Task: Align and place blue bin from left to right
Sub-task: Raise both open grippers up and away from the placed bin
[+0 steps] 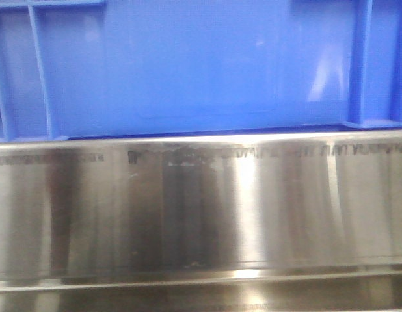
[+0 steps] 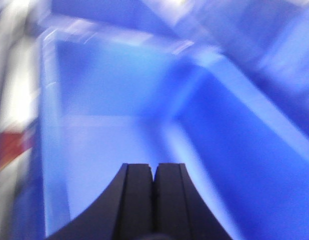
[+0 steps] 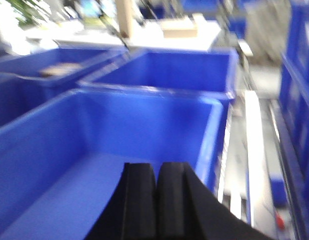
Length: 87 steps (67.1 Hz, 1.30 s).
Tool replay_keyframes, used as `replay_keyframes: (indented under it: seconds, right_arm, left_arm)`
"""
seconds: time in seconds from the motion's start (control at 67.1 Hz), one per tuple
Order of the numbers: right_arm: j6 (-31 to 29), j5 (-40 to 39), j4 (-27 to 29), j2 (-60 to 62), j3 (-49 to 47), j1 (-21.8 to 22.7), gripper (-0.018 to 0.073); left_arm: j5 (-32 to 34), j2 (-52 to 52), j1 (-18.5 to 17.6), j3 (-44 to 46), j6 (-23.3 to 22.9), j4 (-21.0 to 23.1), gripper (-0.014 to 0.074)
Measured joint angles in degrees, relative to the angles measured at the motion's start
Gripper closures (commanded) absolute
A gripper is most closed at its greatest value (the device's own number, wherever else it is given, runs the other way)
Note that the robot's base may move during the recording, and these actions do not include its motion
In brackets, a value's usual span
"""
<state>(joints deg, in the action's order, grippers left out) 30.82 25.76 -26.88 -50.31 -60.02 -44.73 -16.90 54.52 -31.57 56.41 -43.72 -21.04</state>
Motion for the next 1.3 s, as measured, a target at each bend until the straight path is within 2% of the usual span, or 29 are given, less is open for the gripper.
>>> replay_keyframes:
  seconds: [0.075,0.209,0.343,0.641,1.297]
  right_arm:
    - [-0.87,-2.99,0.0,3.53,3.8,0.0,0.0638]
    - [-2.33,-5.27,0.0,9.25,9.88,0.0,0.0638]
    - [-3.5,-6.37,0.0,13.95,13.54,0.0,0.0638]
    - [-4.0,-8.26,0.0,21.05,15.55,0.0,0.0638]
    - [-4.11,-8.47,0.0,21.38,15.55,0.0,0.0638]
  left_arm:
    - [6.04,-4.24,0.0,-4.85,0.0,-2.39,0.0707]
    - [16.9,-10.79,0.0,-13.09,0.0,-11.16,0.0707]
    - [21.34,-15.69,0.0,-18.58,0.1,-15.51,0.0707]
    - [22.57,-20.85,0.0,-21.57,0.1,-16.6,0.0707]
    - [22.78,-21.11,0.0,-21.57,0.1,-16.6,0.0707]
